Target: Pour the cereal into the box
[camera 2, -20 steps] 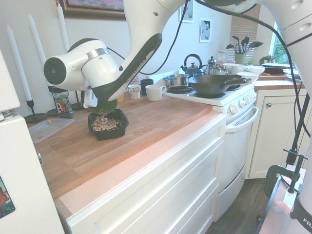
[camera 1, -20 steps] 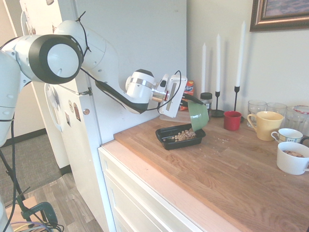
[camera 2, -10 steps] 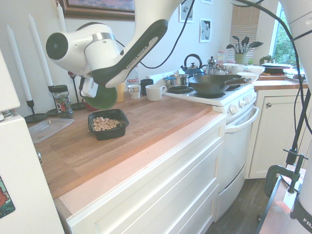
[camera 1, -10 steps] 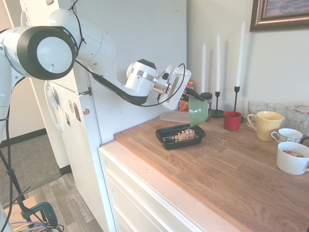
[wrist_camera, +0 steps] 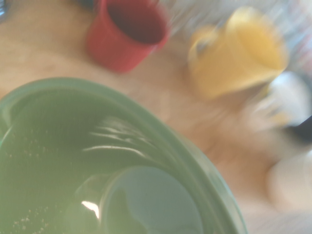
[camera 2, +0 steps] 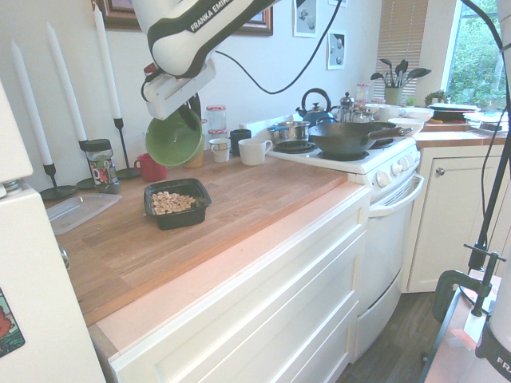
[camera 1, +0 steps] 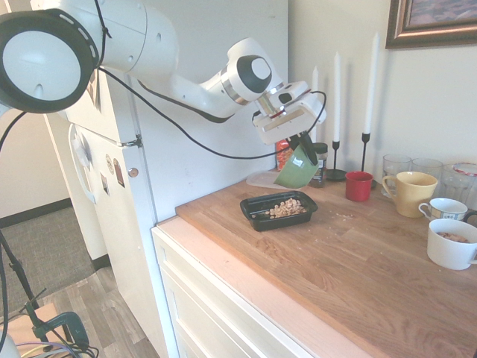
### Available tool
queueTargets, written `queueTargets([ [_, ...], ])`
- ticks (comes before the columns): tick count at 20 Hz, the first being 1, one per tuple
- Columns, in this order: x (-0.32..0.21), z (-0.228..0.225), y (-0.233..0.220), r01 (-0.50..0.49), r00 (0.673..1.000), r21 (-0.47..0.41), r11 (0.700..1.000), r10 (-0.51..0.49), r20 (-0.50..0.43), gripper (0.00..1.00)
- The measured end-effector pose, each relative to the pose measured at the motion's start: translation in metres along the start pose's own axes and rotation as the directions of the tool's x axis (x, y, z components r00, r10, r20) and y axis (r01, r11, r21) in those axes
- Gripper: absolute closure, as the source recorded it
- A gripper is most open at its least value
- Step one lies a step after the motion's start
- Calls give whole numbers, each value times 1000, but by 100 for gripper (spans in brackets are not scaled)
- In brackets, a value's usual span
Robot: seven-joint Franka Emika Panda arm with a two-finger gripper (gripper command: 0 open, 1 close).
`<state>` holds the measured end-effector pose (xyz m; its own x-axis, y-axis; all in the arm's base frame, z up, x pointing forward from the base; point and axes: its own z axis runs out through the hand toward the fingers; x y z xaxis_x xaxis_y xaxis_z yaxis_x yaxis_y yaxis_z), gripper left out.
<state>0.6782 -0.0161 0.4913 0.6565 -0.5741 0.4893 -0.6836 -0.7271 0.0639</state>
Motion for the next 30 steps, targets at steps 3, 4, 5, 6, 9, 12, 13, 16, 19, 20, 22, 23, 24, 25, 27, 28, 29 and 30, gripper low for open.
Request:
queueTargets([
  [3, 27, 22, 44, -83, 984, 77, 994, 70, 163, 100],
  [4, 35, 30, 60, -115, 973, 101, 988, 91, 212, 100],
  [5, 43, 38, 76, -148, 959, 123, 981, 112, 261, 100],
  [6, 50, 46, 92, -181, 943, 145, 973, 130, 307, 100],
  [9, 63, 77, 137, -291, 878, 198, 936, 179, 444, 100],
  [12, 71, 105, 169, -406, 793, 231, 884, 215, 569, 100],
  [13, 74, 114, 177, -445, 762, 236, 864, 227, 607, 100],
  [16, 83, 146, 211, -545, 683, 227, 807, 269, 679, 100],
  [19, 86, 179, 241, -590, 643, 199, 783, 306, 702, 100],
  [20, 84, 189, 246, -596, 634, 190, 780, 313, 707, 100],
  [22, 80, 204, 252, -601, 622, 170, 781, 323, 713, 100],
  [23, 78, 211, 253, -601, 617, 162, 783, 326, 716, 100],
  [24, 76, 216, 254, -602, 613, 154, 783, 329, 719, 100],
  [25, 74, 220, 256, -603, 609, 148, 784, 333, 720, 100],
  [27, 72, 227, 261, -607, 602, 134, 784, 343, 721, 100],
  [28, 71, 231, 264, -608, 599, 127, 784, 348, 721, 100],
  [29, 70, 234, 266, -610, 595, 120, 783, 353, 722, 100],
  [30, 68, 239, 269, -612, 591, 112, 783, 358, 723, 100],
])
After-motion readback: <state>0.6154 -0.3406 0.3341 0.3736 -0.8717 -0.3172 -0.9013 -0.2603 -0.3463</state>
